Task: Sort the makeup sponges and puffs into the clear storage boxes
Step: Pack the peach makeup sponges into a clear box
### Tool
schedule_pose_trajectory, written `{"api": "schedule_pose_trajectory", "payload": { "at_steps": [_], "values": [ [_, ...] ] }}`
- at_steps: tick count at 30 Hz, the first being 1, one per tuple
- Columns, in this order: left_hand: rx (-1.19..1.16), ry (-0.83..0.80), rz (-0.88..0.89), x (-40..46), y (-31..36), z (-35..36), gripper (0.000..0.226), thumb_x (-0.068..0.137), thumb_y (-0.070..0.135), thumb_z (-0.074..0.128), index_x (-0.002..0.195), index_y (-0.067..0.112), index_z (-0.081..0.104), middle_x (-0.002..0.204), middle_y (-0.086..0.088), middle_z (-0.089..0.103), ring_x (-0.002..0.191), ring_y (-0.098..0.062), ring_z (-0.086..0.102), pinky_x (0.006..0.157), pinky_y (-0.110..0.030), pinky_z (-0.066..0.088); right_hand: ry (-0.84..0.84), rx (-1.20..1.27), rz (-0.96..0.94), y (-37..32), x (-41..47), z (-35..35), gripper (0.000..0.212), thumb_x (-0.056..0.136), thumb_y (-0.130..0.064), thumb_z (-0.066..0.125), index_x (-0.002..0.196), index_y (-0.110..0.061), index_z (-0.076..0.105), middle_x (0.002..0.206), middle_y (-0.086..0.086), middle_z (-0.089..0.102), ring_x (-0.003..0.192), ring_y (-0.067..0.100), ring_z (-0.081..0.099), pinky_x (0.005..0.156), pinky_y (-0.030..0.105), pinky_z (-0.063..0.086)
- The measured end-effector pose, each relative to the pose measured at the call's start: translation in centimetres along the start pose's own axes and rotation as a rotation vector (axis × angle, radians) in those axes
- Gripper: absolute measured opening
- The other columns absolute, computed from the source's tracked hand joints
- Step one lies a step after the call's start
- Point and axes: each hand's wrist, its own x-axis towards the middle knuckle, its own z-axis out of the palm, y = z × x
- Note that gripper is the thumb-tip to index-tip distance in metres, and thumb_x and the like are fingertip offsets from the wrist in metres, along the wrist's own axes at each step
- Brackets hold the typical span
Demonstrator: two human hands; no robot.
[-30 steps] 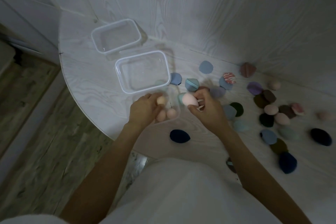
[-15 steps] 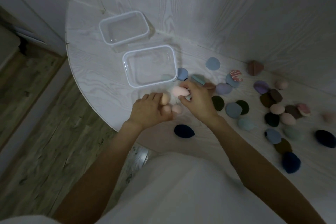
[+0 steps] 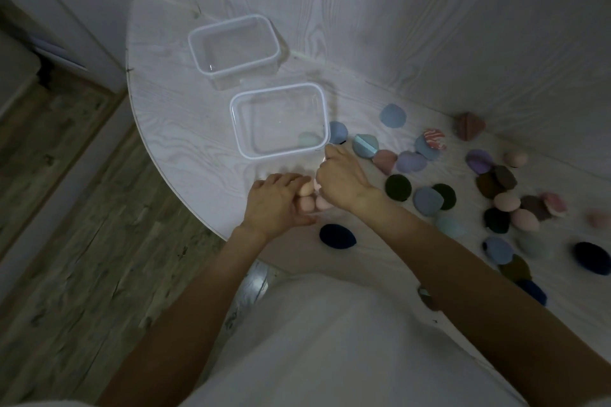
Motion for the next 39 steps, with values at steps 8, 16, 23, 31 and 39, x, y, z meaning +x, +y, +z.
{"api": "schedule_pose_trajectory", "payload": {
  "at_steps": [8,16,23,31,39],
  "values": [
    [-0.042,0.025,0.004,-0.1,0.2,0.1,0.081,0.064,0.059,0.073,0.131,0.020,0.048,0.129,0.002,0.056,0.116,-0.024,0.051,0.091,-0.040,0.039,0.079,-0.058,-0.071,1.1,-0.6,0.2,0.028,0.092,-0.026,0.044,0.095,-0.011,0.067,0.092,0.002,0.066,0.114,0.024,0.039,0.089,0.030,0.016],
    [-0.016,-0.031,0.015,-0.3,0.4,0.6,0.088,0.068,0.065,0.066,0.140,0.022,0.037,0.144,0.003,0.042,0.131,-0.022,0.038,0.101,-0.042,0.032,0.181,-0.026,-0.006,0.2,-1.5,1.4,0.021,0.083,-0.022,0.061,0.069,-0.016,0.075,0.110,0.005,0.064,0.107,0.030,0.051,0.084,0.034,0.020],
    [-0.049,-0.136,0.061,0.8,2.9,0.4,0.094,0.063,0.064,0.070,0.141,0.026,0.034,0.146,0.007,0.037,0.132,-0.017,0.033,0.104,-0.038,0.026,0.272,0.061,0.135,1.6,-4.3,2.8,0.019,0.078,-0.019,0.060,0.064,-0.014,0.071,0.091,0.001,0.064,0.087,0.026,0.052,0.074,0.032,0.022],
    [-0.069,-0.114,0.075,-0.5,2.0,0.9,0.104,0.062,0.065,0.071,0.145,0.022,0.027,0.152,-0.004,0.028,0.138,-0.019,0.025,0.114,-0.044,0.012,0.348,0.231,0.112,1.6,-5.8,3.7,0.025,0.091,-0.023,0.047,0.107,-0.014,0.065,0.108,0.002,0.063,0.099,0.024,0.043,0.086,0.034,0.029],
    [-0.145,0.029,0.063,-1.8,2.8,0.9,0.080,0.076,0.070,0.034,0.136,0.018,0.045,0.139,-0.006,0.046,0.128,-0.024,0.041,0.110,-0.045,0.023,0.375,0.276,0.086,1.1,-5.7,2.9,0.026,0.093,-0.020,0.047,0.111,-0.011,0.064,0.109,0.003,0.064,0.099,0.024,0.043,0.086,0.035,0.033]
  ]
}}
